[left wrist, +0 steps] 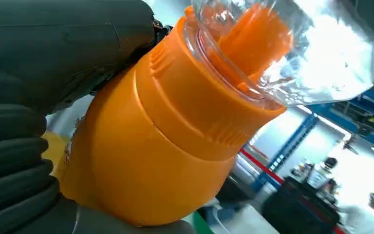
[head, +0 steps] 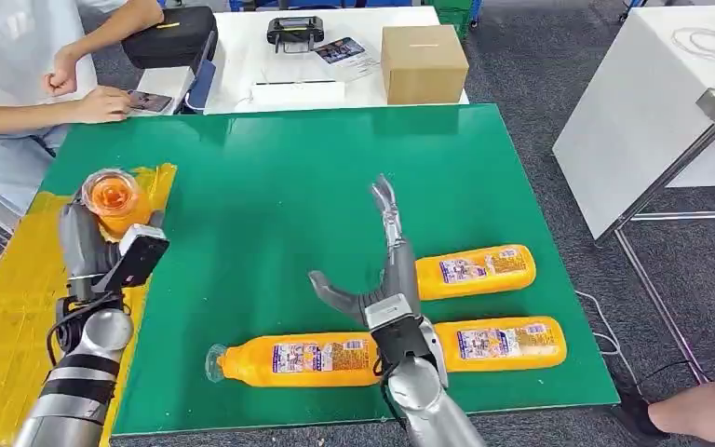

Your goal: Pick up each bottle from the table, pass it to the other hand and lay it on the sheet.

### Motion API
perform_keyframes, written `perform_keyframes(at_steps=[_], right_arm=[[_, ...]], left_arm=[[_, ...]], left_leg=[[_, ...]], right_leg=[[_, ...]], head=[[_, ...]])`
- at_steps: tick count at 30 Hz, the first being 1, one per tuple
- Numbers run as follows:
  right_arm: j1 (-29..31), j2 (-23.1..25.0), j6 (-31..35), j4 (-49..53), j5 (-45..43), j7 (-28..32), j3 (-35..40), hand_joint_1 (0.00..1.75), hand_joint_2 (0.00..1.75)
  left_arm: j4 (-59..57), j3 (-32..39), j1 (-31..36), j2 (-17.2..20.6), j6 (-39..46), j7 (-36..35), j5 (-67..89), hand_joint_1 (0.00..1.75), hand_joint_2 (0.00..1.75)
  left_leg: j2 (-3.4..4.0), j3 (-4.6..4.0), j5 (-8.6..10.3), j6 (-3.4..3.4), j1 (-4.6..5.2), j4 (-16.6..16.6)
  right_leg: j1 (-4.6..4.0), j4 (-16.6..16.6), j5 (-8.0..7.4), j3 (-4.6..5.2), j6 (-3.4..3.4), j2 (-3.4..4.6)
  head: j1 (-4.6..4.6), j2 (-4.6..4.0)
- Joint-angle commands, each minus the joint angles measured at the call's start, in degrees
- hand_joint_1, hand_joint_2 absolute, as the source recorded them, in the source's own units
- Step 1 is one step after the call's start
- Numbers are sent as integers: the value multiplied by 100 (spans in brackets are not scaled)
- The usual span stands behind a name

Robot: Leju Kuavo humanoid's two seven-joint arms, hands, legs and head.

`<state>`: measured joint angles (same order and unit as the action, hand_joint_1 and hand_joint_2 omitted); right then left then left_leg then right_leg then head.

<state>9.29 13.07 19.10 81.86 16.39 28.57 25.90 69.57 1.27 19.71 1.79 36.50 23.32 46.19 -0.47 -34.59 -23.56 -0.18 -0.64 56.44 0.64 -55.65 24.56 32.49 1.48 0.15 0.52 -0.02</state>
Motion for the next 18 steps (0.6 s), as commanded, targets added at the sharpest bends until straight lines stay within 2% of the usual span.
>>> perform_keyframes(at_steps=[1, 2, 3, 6, 18], right_arm=[[-316, -499, -344, 841, -653, 140, -199, 0, 175], [-339, -536, -373, 875, -744, 127, -238, 0, 175], [-362, -561, -478, 901, -946, 110, -289, 0, 175], [-399, -642, -588, 929, -1194, 146, -378, 0, 175], [-400, -651, -584, 930, -1197, 149, -380, 0, 175]], left_arm=[[-62, 987, -644, 359, 350, 86, 1743, 175, 175], [15, 1207, -756, 324, 350, 112, 2238, 175, 175], [272, 1483, -913, 284, 350, 130, 2943, 175, 175], [558, 1799, -1283, 187, 350, 381, 3493, 175, 175], [609, 1838, -1321, 172, 350, 407, 3557, 175, 175]], left_leg=[[30, 68, -32, 5, -5, -6], [25, 36, -15, 3, 0, -9], [38, 54, -26, 2, -4, -8], [26, 35, -21, 1, -4, -5], [11, 11, -9, 2, -2, -2]], right_leg=[[-9, 17, 20, -66, -7, 22], [-2, 15, 6, -33, -3, 20], [-7, 17, 12, -48, -6, 31], [-6, 12, 8, -28, -5, 21], [-2, 7, 6, -7, -4, 1]], head=[[2, 0], [-2, 0], [0, 0], [0, 0], [0, 0]])
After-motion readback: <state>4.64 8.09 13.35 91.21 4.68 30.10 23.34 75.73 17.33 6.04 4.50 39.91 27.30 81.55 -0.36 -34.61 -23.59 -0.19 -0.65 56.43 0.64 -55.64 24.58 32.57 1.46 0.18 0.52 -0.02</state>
